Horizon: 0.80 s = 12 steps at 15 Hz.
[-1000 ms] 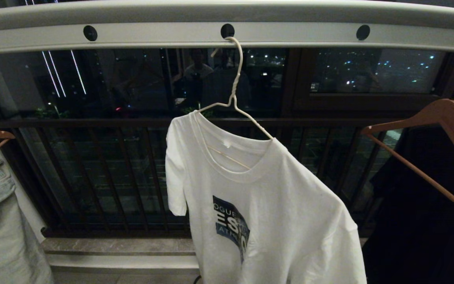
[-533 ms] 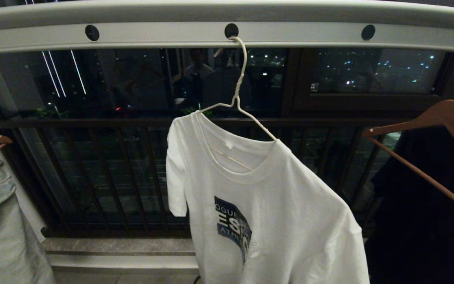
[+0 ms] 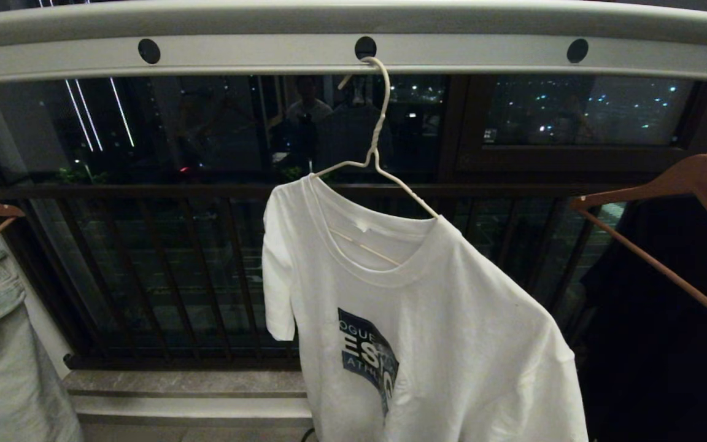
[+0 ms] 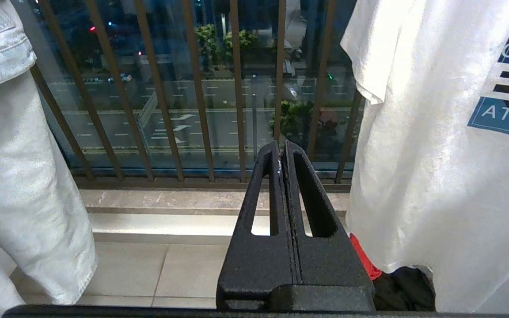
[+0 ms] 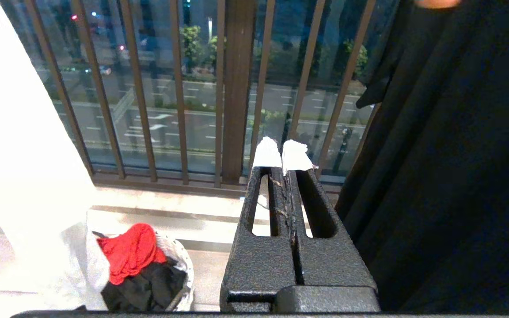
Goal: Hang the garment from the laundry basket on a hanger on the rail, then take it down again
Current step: Take the clothes off the clothes rack
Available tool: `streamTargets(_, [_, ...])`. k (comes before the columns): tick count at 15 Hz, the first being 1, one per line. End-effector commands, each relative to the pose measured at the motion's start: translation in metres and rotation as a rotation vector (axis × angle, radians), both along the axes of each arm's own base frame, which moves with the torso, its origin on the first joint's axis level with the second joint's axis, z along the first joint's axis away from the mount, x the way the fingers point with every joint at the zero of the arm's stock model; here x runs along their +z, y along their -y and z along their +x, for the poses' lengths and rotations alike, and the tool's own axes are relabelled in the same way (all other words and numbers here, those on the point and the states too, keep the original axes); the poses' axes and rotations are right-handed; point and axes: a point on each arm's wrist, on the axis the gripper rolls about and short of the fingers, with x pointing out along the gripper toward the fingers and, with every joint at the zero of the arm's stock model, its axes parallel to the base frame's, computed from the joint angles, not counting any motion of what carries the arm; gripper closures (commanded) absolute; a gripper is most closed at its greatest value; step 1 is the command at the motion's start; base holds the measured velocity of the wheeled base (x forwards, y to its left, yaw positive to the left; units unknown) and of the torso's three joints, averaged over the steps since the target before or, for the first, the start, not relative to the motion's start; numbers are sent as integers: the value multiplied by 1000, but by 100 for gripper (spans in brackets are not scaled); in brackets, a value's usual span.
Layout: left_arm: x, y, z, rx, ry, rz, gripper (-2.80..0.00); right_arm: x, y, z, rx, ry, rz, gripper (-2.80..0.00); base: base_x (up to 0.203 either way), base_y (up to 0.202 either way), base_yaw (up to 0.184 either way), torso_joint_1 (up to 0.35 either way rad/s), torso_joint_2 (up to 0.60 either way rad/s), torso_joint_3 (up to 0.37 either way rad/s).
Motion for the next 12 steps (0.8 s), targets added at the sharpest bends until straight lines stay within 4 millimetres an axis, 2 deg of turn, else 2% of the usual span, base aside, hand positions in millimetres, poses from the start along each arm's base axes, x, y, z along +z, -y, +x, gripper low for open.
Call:
streamTargets(1, [0, 0, 0, 1, 1, -1, 0, 0, 0, 0, 0, -2, 0, 0, 0, 0, 0, 0, 0, 0])
streamTargets(4, [0, 0, 0, 1, 1, -1, 0, -1, 0, 0, 1, -7, -1, 0, 0, 0, 0, 0, 0, 0])
streamTargets(6, [0, 0, 0, 1, 0, -1, 0, 8, 0, -2, 2, 9, -1, 0, 0, 0, 0, 0, 0, 0])
streamTargets(9, [0, 0, 0, 1, 0, -1, 0, 37, 0, -9, 17, 10, 1, 0, 0, 0, 0, 0, 0, 0])
streamTargets(12, [0, 0, 0, 1, -1, -1, 0, 66, -1, -5, 59, -64, 3, 0, 0, 0, 0, 0, 0, 0])
